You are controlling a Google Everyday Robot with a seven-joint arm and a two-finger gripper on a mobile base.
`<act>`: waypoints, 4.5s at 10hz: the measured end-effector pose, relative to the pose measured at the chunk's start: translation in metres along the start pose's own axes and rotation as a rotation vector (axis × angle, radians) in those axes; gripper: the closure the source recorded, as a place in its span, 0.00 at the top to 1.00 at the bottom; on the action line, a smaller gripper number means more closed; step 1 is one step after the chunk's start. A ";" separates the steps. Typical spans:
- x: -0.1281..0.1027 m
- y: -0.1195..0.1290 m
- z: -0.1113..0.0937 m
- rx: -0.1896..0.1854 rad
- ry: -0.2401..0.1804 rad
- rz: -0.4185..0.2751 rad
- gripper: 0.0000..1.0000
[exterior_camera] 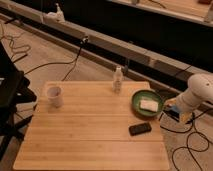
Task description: Push the eraser across the table
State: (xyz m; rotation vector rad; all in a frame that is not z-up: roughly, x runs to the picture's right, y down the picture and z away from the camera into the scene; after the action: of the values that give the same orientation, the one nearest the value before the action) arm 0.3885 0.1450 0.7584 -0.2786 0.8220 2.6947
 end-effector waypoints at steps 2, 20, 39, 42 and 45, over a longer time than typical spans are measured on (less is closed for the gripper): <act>0.000 0.000 0.000 0.000 0.000 0.000 0.75; 0.049 -0.021 0.047 0.091 0.164 -0.026 0.00; 0.106 0.009 0.112 0.193 0.164 -0.193 0.00; 0.142 0.012 0.116 0.198 0.200 -0.252 0.00; 0.185 0.002 0.124 0.241 0.252 -0.342 0.00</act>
State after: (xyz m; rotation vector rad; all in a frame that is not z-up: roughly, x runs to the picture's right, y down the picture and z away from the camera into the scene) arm 0.2035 0.2576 0.8109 -0.6460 1.0525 2.2463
